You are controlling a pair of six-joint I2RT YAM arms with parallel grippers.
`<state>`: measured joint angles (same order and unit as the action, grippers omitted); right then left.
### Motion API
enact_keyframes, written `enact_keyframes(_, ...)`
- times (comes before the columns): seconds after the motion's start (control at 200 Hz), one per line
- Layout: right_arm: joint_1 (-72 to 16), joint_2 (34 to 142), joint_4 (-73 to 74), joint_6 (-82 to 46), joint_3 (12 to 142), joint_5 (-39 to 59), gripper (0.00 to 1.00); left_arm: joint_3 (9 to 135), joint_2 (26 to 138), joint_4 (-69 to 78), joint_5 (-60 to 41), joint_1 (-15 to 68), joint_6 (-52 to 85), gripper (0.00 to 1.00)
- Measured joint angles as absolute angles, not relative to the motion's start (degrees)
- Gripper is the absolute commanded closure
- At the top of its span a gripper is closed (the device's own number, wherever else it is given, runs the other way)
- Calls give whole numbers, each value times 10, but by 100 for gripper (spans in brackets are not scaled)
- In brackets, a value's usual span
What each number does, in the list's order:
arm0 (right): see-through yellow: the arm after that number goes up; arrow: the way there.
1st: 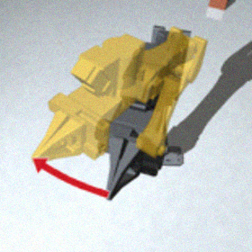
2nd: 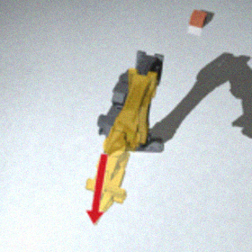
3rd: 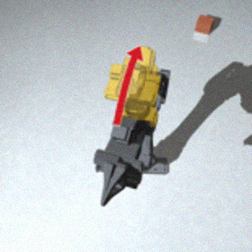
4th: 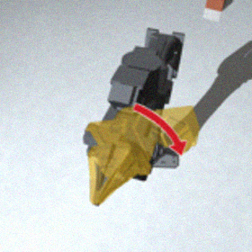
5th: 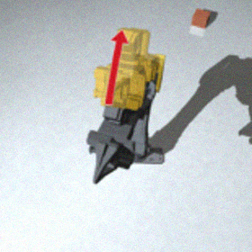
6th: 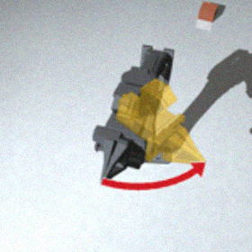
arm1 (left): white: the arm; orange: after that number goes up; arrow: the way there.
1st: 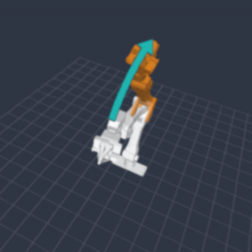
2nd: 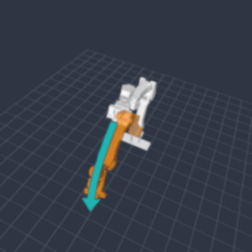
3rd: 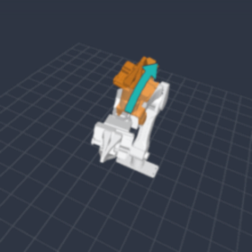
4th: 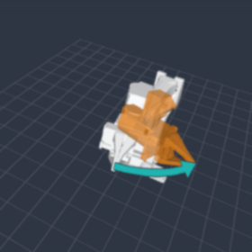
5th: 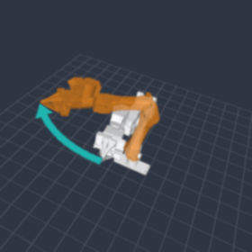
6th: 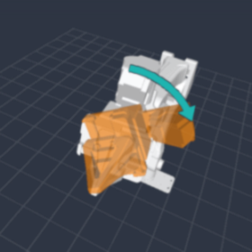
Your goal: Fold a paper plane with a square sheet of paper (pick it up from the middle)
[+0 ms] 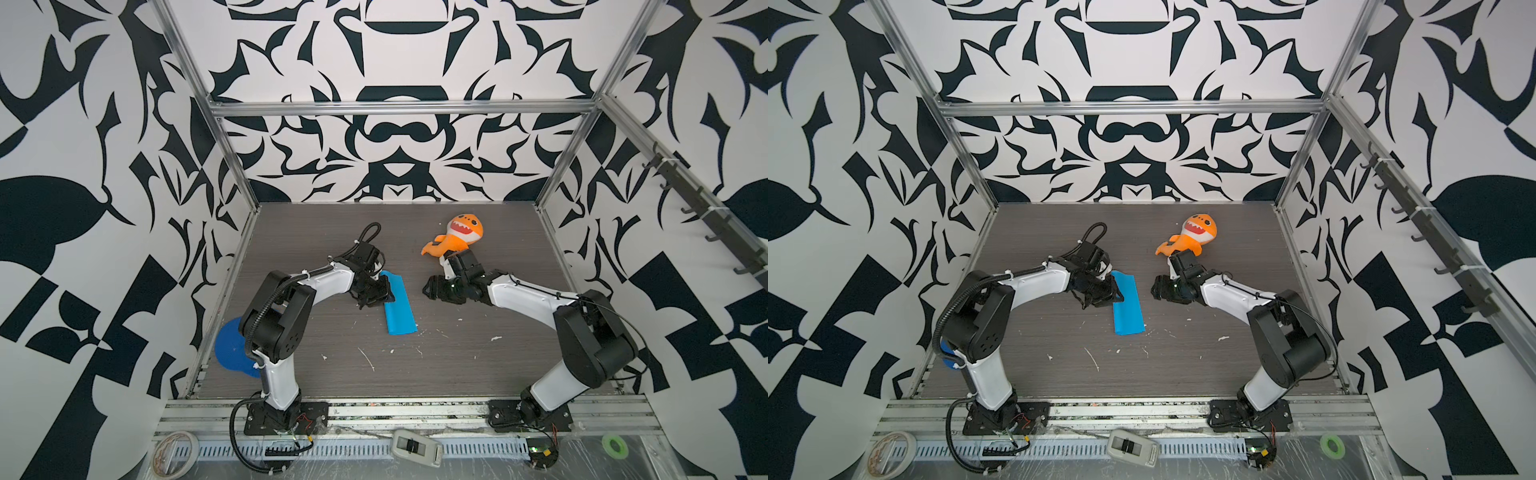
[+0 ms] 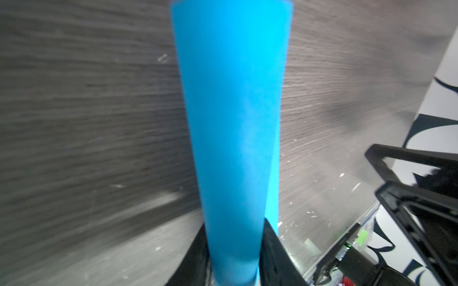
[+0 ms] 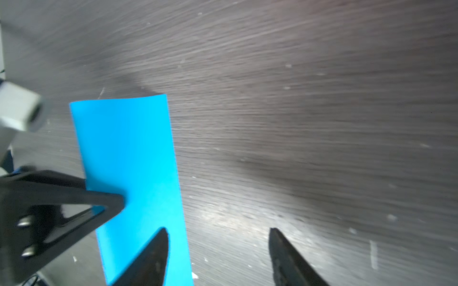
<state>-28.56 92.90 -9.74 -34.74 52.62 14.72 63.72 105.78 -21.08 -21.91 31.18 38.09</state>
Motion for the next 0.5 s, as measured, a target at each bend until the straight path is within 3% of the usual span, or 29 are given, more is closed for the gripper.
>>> enact_keyframes(0.24, -305, 988, -100, -335, 577, 178, 48, 638, 1070, -222, -208, 311, 376, 67)
enact_keyframes(0.5, -326, 1044, -110, -316, 619, 223, 73, 640, 1070, -223, -204, 311, 376, 67)
